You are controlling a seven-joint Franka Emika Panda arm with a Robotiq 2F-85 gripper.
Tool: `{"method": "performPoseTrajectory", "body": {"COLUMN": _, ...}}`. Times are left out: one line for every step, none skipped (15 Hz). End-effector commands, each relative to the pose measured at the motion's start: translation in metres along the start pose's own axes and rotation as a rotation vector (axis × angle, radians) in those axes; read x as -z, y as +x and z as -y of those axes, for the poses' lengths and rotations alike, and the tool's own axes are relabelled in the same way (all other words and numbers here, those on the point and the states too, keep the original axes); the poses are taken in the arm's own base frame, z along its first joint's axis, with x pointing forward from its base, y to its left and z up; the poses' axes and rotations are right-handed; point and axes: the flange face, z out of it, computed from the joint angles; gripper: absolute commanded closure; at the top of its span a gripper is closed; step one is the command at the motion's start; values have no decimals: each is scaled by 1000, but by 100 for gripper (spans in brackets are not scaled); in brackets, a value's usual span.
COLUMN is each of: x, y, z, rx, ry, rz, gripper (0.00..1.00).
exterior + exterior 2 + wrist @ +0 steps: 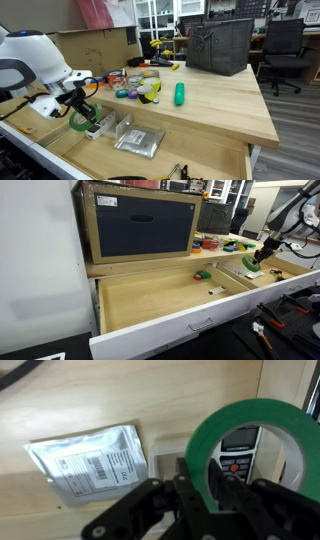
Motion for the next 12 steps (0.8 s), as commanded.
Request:
{"method": "performPoseTrajectory", "body": {"x": 19, "y": 23, "z": -13, "rx": -144, "ry": 2, "rz": 45, "gripper": 94}}
{"method": "performPoseTrajectory", "body": {"x": 25, "y": 34, "z": -13, "rx": -186, "ry": 14, "rz": 55, "gripper": 94}}
{"method": "performPoseTrajectory", "body": {"x": 33, "y": 46, "z": -14, "rx": -228, "ry": 25, "rz": 58, "gripper": 94}}
{"method": "performPoseTrajectory", "body": {"x": 39, "y": 58, "z": -14, "rx": -262, "ry": 36, "rz": 64, "gripper": 94}}
{"method": "performPoseTrajectory", "body": {"x": 45, "y": 72, "z": -11, "rx": -291, "ry": 51, "rz": 65, "gripper": 94}}
{"method": "performPoseTrajectory", "body": {"x": 53, "y": 85, "z": -7, "rx": -315, "ry": 66, "rz": 67, "gripper": 94}}
{"method": "performPoseTrajectory", "body": {"x": 59, "y": 98, "z": -1, "rx": -338, "ry": 80, "rz": 68, "gripper": 94}}
{"method": "performPoseTrajectory", "body": {"x": 66, "y": 111, "z": 6, "rx": -358, "ry": 94, "rz": 72, "gripper": 94}}
{"method": "performPoseTrajectory", "body": {"x": 70, "y": 122, "z": 13, "rx": -376, "ry": 109, "rz": 75, "gripper": 94}}
{"method": "performPoseTrajectory", "body": {"x": 73, "y": 130, "z": 21, "rx": -394, "ry": 118, "rz": 80, "gripper": 94}}
{"method": "performPoseTrajectory", "body": {"x": 75, "y": 138, "z": 29, "rx": -412, "ry": 132, "rz": 86, "gripper": 94}}
{"method": "performPoseTrajectory", "body": {"x": 74, "y": 143, "z": 38, "rx": -429, "ry": 139, "rz": 97, "gripper": 94}}
